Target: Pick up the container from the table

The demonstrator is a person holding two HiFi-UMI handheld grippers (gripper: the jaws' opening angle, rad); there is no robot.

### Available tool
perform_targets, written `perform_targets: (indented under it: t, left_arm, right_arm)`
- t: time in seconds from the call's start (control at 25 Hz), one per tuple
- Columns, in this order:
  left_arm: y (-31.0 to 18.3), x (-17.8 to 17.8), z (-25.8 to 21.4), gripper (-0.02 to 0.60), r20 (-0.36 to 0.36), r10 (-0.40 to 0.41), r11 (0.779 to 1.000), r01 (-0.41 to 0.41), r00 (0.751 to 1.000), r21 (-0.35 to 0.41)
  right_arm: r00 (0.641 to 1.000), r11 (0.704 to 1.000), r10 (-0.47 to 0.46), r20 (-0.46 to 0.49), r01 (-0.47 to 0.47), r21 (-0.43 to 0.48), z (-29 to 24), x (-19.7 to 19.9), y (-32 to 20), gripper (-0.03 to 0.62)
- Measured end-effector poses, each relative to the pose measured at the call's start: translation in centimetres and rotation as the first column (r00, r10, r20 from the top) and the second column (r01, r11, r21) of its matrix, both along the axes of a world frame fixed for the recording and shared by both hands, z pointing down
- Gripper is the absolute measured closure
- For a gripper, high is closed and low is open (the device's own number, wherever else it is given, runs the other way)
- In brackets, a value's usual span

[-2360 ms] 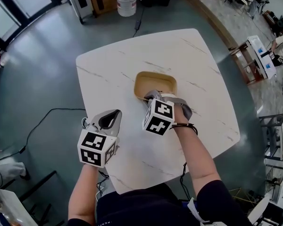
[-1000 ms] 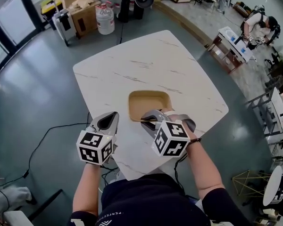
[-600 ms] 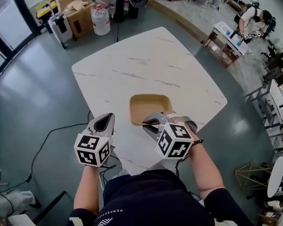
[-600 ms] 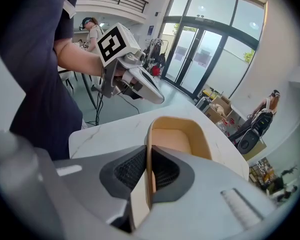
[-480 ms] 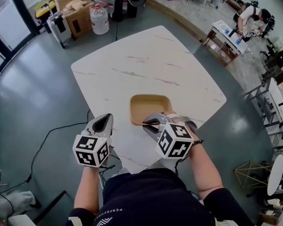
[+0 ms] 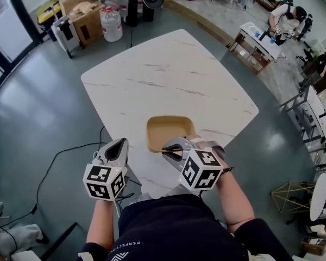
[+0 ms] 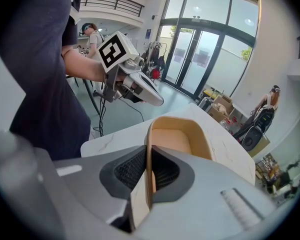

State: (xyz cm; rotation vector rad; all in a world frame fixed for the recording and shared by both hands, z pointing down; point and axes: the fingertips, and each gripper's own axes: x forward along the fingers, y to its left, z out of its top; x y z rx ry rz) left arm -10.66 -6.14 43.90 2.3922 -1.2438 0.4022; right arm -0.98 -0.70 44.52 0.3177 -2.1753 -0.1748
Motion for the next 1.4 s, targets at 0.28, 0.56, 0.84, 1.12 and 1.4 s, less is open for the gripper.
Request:
perform_targets:
  t: [0.28,0.56,0.84,1.12,1.4]
  left_arm:
    - [1.3,-0.9,-0.2,0.586,0.003,-0.007,1.000,0.007,1.000,0.007]
    - [1.6,-1.7,-1.0,0.586,0.013,-0.014,0.999,0.013,1.000,0.029]
    - [2.0,-2.0,-1.1,0.586,0.014,-0.014,0.999,0.014,1.000,0.032]
    - [2.4,-1.8,-1.4,0.586,0.019,-0.013,0.999,0.012,1.000,0.045]
    - [2.6,-1.5,-1.7,0.586,0.016,-0.018,0.999,0.017,1.000,0.052]
  right_arm:
    - [1.000,1.000,-0.027,0.011,0.027,0.000,-0.6,-1.2,1.3,0.569]
    - [0.999,0.999,-0.048,0.026,0.048,-0.010,-0.8,-2.1,2.5,0.569]
    - [0.996,0.999,-0.050,0.073,0.051,-0.011,-1.5,-2.6,3.2,0.571]
    - [0.989,0.999,-0.009,0.149,0.013,-0.031,-2.4,-2.6,3.4,0.571]
    - [0.974,0.998,0.031,0.226,-0.018,-0.060,-2.9,-2.6,3.5,0.572]
